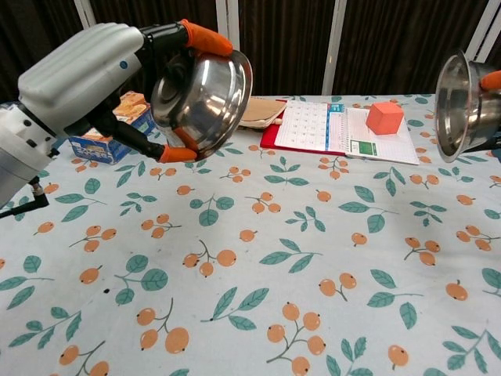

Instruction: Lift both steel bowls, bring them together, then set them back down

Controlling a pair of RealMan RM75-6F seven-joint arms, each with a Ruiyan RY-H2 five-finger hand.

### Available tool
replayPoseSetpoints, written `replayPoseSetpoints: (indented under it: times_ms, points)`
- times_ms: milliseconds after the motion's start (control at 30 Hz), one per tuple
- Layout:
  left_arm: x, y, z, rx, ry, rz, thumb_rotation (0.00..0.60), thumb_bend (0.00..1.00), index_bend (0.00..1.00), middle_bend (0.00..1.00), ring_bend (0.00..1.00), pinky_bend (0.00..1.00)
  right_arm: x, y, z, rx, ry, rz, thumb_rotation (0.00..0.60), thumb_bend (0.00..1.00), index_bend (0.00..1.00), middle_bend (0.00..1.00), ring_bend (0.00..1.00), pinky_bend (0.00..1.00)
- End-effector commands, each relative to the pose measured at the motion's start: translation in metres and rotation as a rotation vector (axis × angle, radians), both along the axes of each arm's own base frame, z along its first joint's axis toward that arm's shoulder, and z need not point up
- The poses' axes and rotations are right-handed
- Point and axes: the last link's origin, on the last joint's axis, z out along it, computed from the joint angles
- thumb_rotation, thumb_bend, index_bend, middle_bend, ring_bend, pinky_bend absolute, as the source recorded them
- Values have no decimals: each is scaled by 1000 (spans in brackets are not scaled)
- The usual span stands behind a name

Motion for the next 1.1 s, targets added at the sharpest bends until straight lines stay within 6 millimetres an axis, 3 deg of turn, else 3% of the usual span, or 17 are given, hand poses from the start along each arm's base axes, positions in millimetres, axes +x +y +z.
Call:
replayPoseSetpoints:
  times_ms: [33,300,733,1100]
  points:
    - [9,1,-11,-8,-10,-38,600,189,321,438,326,550,17,7,-7,43,-55,33,600,460,974,925,777,795]
    - [14,-2,-21,-12,-33,-65,600,189,321,438,326,550,46,13,-15,88,-200,37,600,465,974,925,777,795]
    - [25,-12,-17,-16,-66,-98,600,188,320,435,323,547,101,24,-31,169,-282,84,600,466,974,925,777,794]
    - [40,-22,-20,-42,-104,-144,600,186,318,433,320,545,123,38,-39,184,-348,65,600,473,974,925,777,795]
